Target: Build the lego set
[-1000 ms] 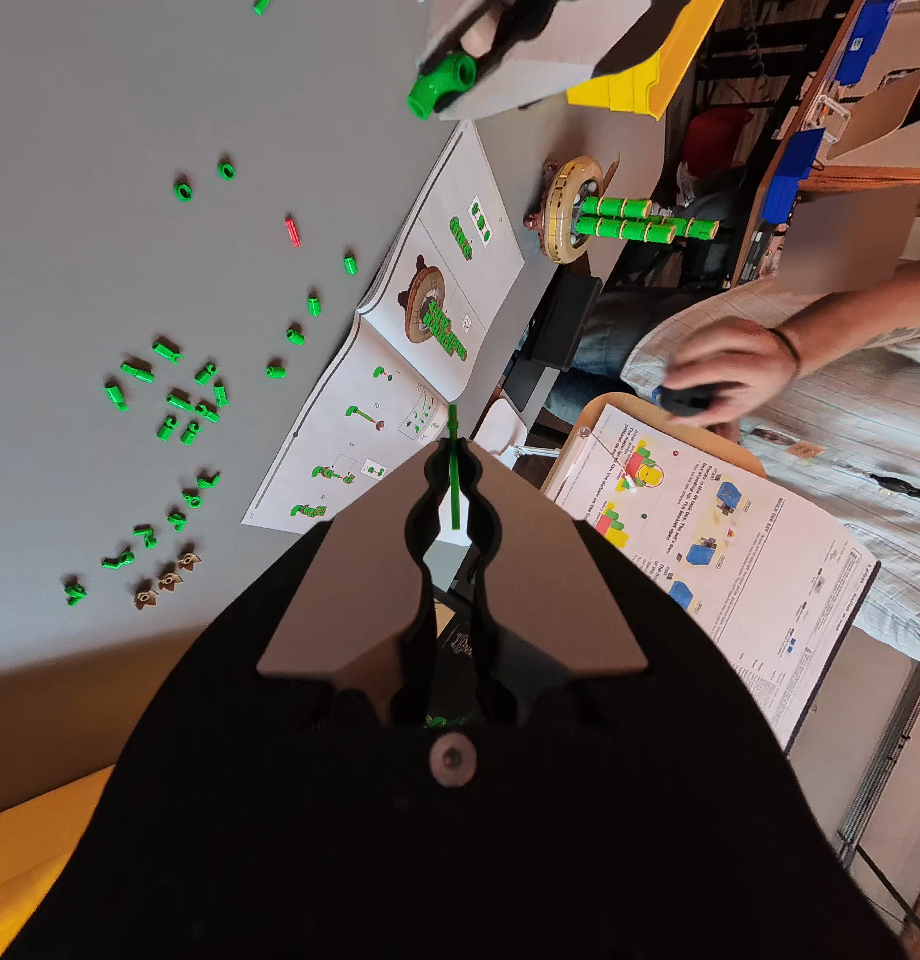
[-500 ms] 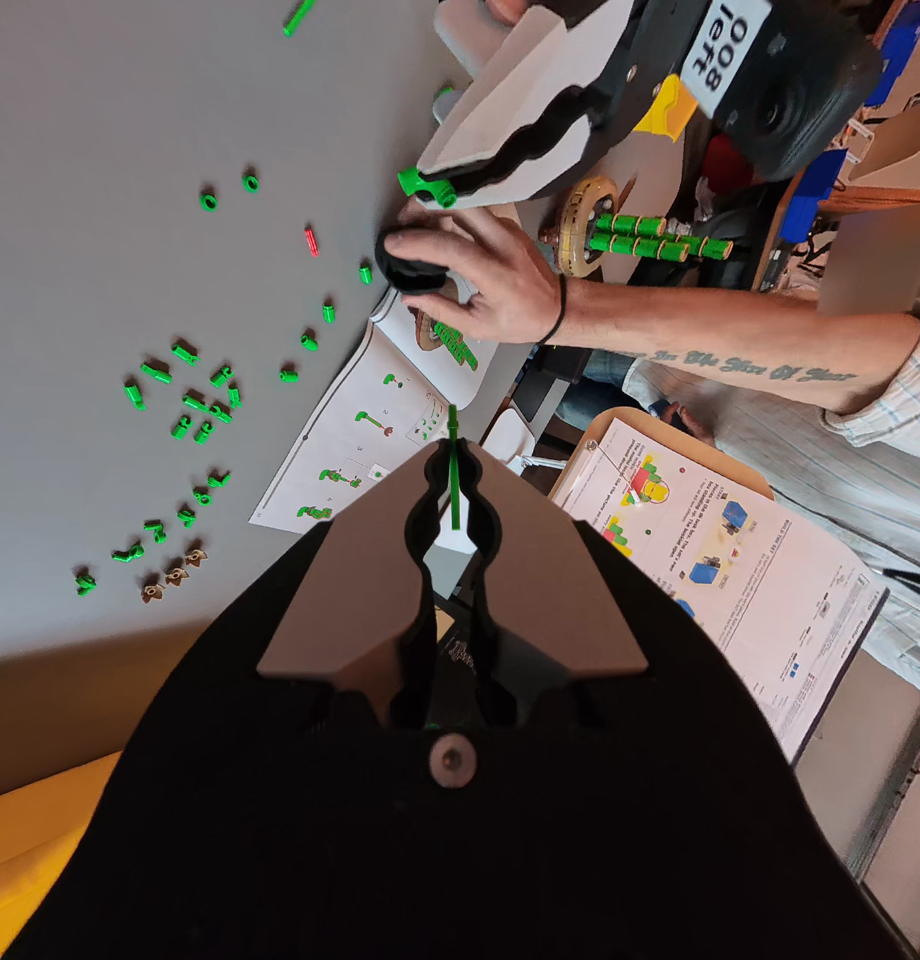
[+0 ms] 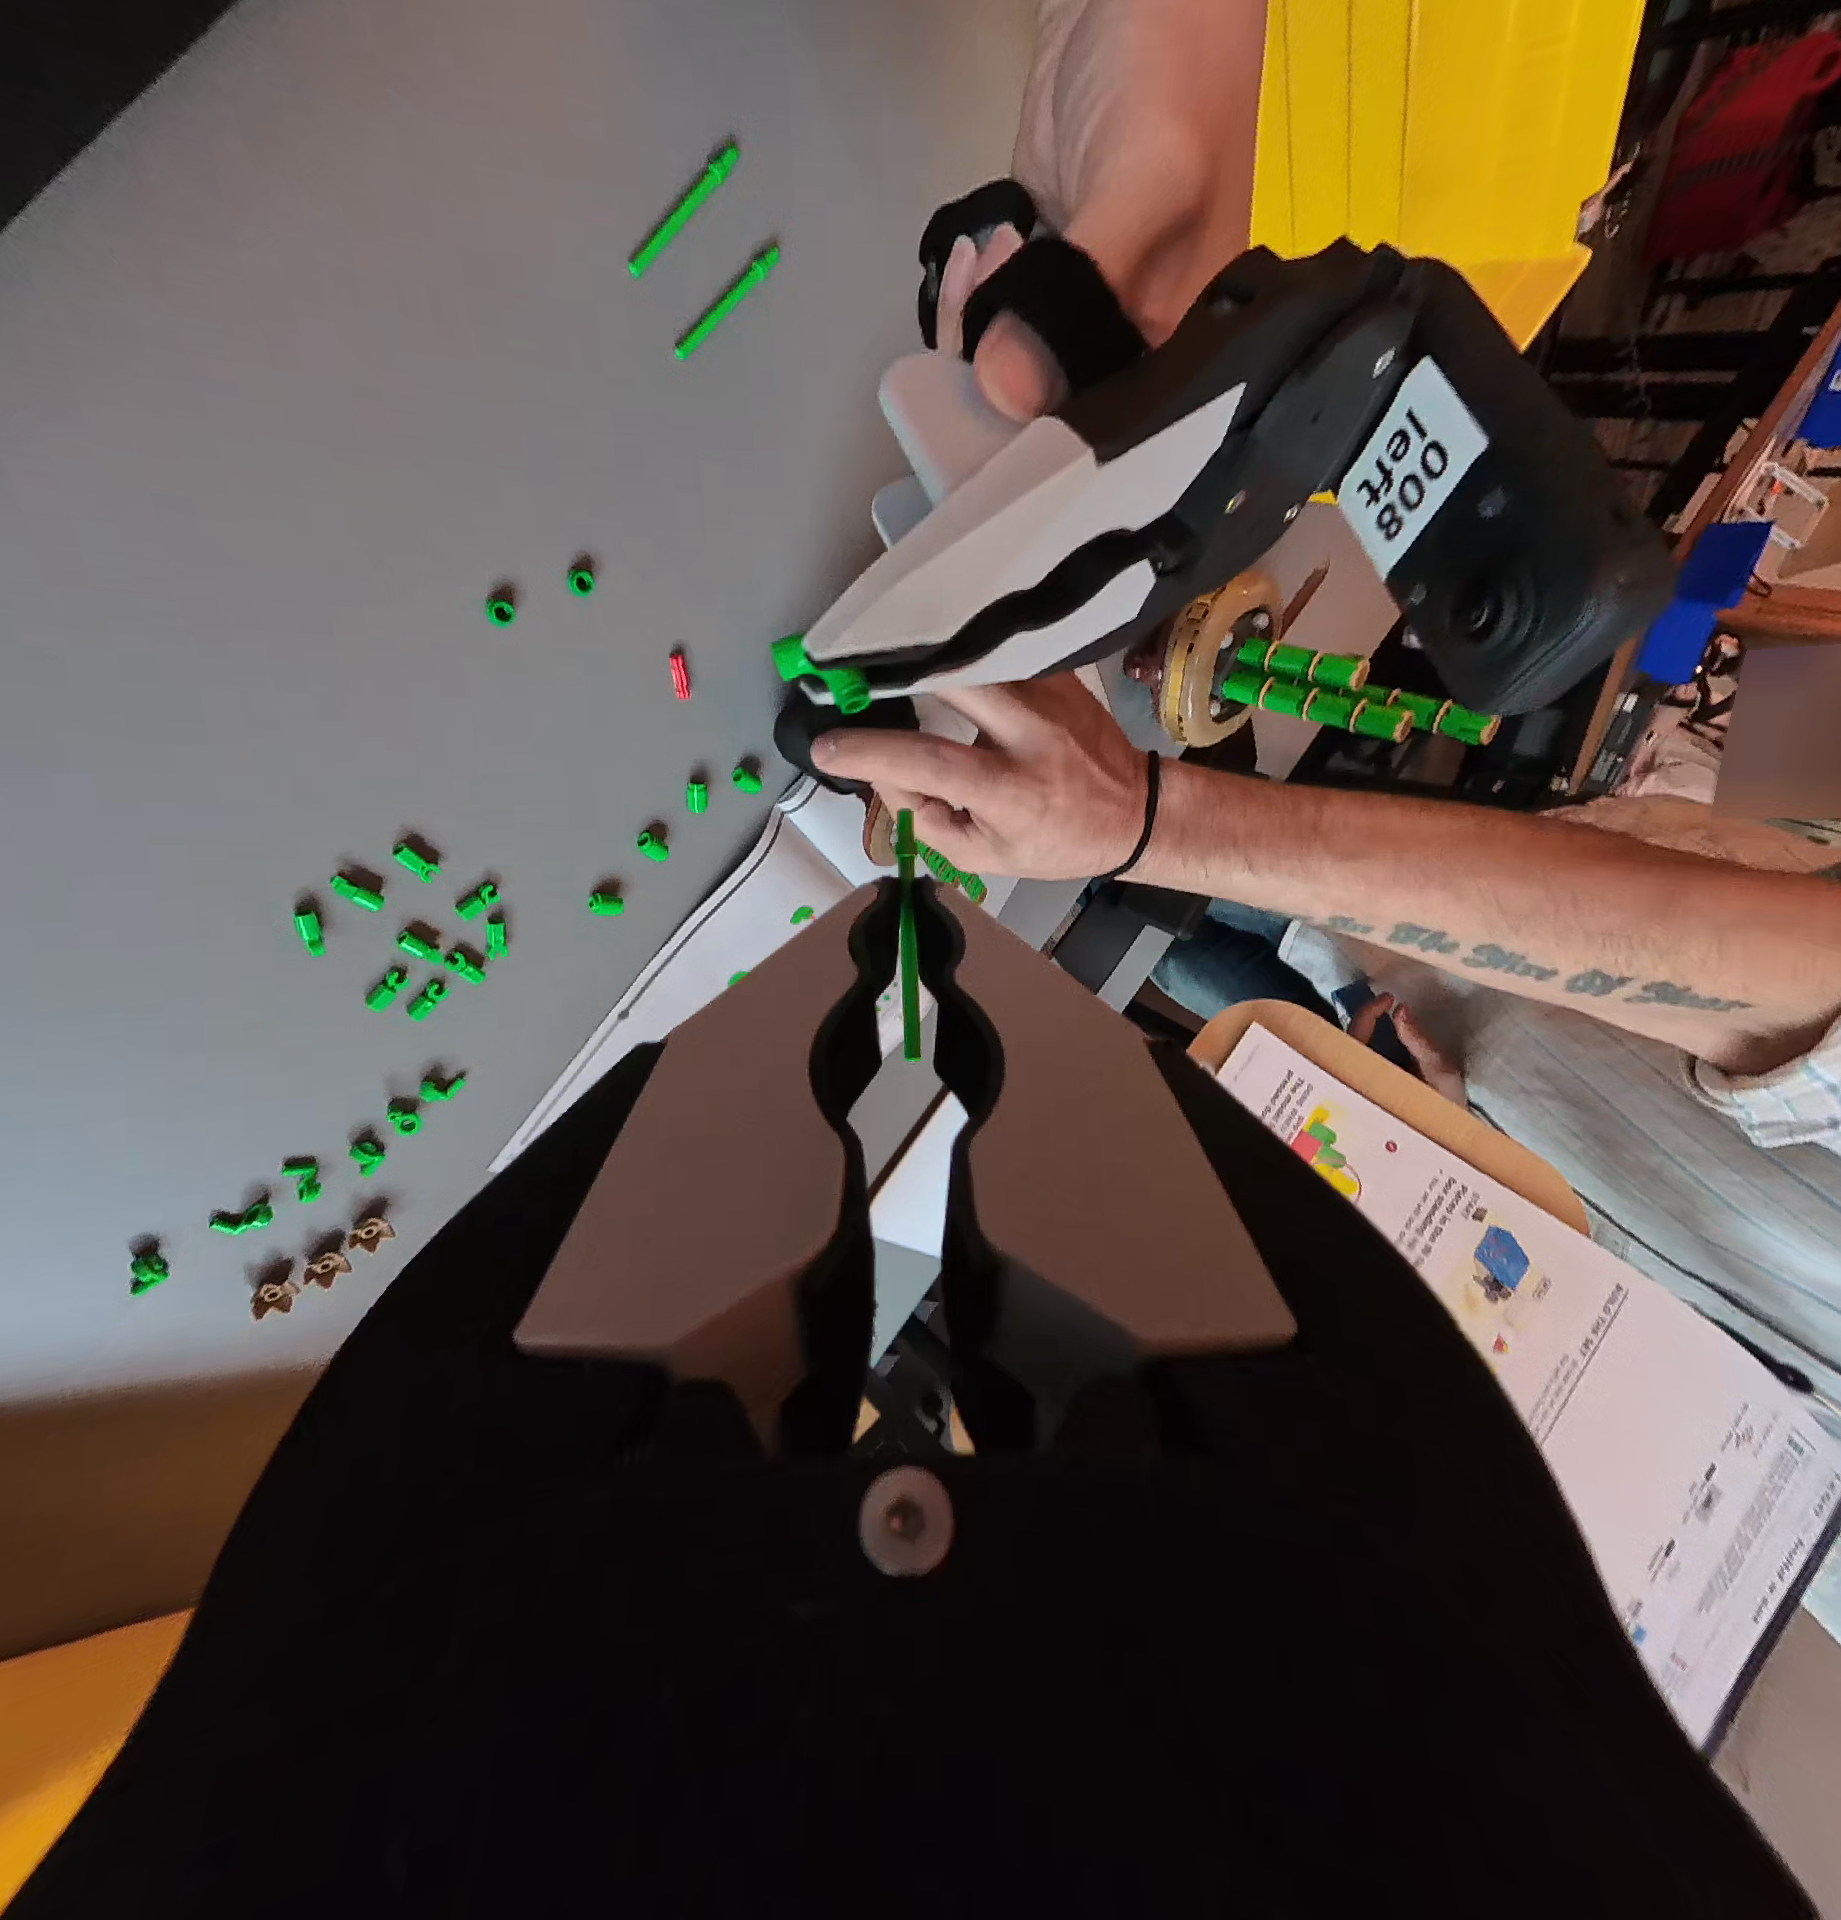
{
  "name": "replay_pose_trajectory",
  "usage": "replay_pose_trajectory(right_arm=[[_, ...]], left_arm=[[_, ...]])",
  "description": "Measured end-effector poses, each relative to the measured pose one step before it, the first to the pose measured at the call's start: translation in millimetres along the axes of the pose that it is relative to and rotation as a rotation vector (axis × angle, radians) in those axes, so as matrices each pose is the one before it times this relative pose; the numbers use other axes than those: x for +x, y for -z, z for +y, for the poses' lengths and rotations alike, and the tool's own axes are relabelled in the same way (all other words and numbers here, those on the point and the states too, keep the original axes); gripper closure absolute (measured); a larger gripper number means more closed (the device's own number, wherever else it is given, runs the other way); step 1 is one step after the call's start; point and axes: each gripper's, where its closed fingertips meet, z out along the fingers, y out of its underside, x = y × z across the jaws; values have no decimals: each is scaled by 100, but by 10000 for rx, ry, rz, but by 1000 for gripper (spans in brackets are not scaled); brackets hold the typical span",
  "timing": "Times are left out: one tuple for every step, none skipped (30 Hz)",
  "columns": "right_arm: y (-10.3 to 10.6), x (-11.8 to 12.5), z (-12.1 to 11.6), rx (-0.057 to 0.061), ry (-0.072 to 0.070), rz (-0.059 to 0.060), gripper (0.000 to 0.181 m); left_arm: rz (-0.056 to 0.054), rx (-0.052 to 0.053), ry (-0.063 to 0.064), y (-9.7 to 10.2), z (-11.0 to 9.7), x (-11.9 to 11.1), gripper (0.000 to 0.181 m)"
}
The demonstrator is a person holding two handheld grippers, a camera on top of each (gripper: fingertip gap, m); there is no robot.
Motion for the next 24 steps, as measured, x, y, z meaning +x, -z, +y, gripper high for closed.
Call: replay_pose_trajectory(right_arm=[[-171,112,-227,68,34,-46,180],[-179,73,-163,40,48,-50,180],[-176,52,-159,32,60,-53,180],[-171,8,-169,28,60,-62,180],[-151,-12,-212,45,62,-65,180],[-118,-39,-250,69,45,-79,180],[-101,-34,-261,71,34,-67,180],[-91,-57,-235,67,47,-72,180],[-97,-56,-181,38,49,-61,180],[-99,-33,-67,-15,58,-38,180],[-91,-38,-41,-5,55,-37,180],[-78,-47,-44,4,26,-35,180],[-62,-55,-22,4,16,-43,180],[-54,-43,28,-22,19,-33,180],[-48,-51,24,-21,24,-25,180],[-25,-32,-10,-10,20,-17,180],[-13,-44,-30,7,12,-22,180],[3,-31,-13,0,1,-21,180],[2,-5,-32,7,1,-10,180],[1,-23,-64,29,9,-14,180],[-14,-50,-19,-3,5,-32,180],[-48,-50,36,-38,16,-32,180],[-31,-40,-20,-1,32,-17,179],[-36,-51,-31,5,7,-24,180]], left_arm=[[21,-12,27,-29,12,28,176],[40,10,17,-10,-3,47,176],[42,18,6,8,-27,55,176],[27,23,8,20,-41,40,176],[15,13,4,34,-23,25,176],[9,-12,-11,39,15,38,176],[26,-13,-26,35,12,61,176],[15,-2,-22,35,-9,59,176],[22,17,-13,35,-42,63,176],[44,8,-5,13,-22,96,176],[37,-6,-15,22,3,92,175],[16,-7,-36,1,6,55,175],[11,-14,-25,-1,12,51,175],[22,-15,-8,-1,15,59,175],[13,-17,-4,-14,10,39,175],[11,-12,-11,-11,7,37,175],[27,-3,-6,-12,9,47,175],[13,-12,10,-7,18,9,175],[-4,-11,11,-7,16,-14,175],[11,-11,7,-16,27,6,175],[38,3,-2,-9,-2,59,175],[12,4,-5,-9,-11,24,175],[-25,-6,-13,6,-2,-22,175],[1,-3,-17,11,-3,18,175]])
